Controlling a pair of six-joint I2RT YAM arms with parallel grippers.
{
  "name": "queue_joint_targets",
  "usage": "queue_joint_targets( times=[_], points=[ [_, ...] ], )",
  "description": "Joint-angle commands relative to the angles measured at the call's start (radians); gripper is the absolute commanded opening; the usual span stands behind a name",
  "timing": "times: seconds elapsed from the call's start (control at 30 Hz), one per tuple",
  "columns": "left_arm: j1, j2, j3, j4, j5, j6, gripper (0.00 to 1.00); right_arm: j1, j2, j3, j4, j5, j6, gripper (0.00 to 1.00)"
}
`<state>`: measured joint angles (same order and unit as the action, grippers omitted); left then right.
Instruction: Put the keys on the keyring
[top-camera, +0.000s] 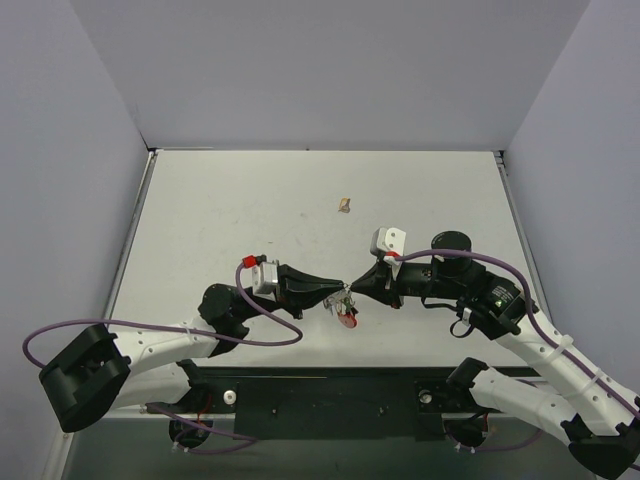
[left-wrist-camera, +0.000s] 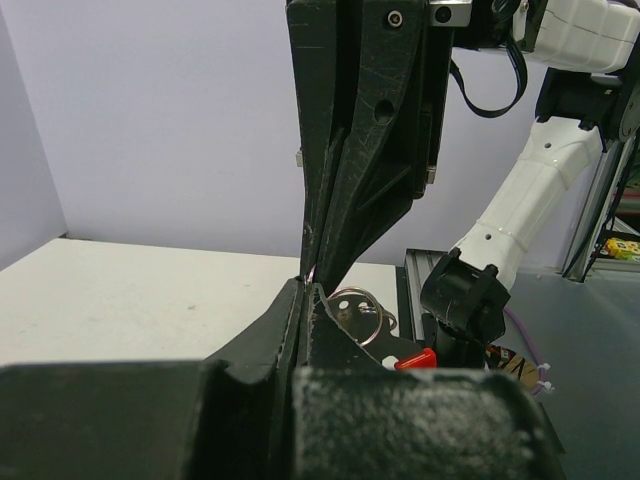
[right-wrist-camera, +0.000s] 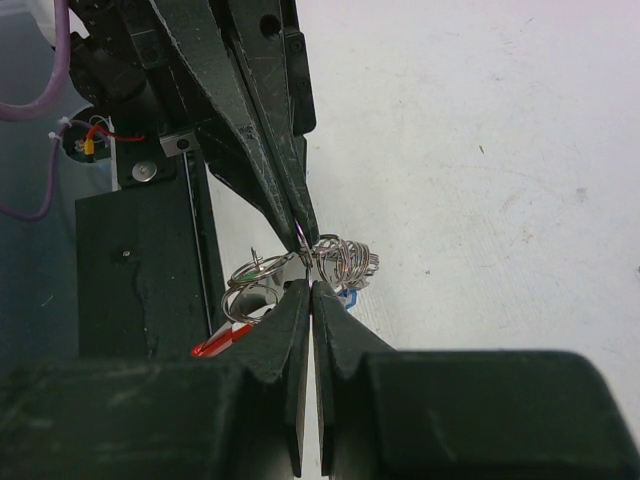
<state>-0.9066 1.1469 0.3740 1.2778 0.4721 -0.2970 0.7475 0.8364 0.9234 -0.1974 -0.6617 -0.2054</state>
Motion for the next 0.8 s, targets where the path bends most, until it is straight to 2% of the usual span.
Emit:
queue_joint_targets(
  times=[0.0, 0.77],
  points=[
    [0.003, 0.005, 0.026, 0.184, 0.013, -0.021, 0.0, 0.007, 0.007, -0.006, 0.07, -0.012, 0.017, 0.0],
    [0.002, 0.013, 0.034, 0.199, 0.023, -0.04, 0.0, 0.016, 0.015, -0.017, 0.11, -0.027, 0.043, 0.0]
  ],
)
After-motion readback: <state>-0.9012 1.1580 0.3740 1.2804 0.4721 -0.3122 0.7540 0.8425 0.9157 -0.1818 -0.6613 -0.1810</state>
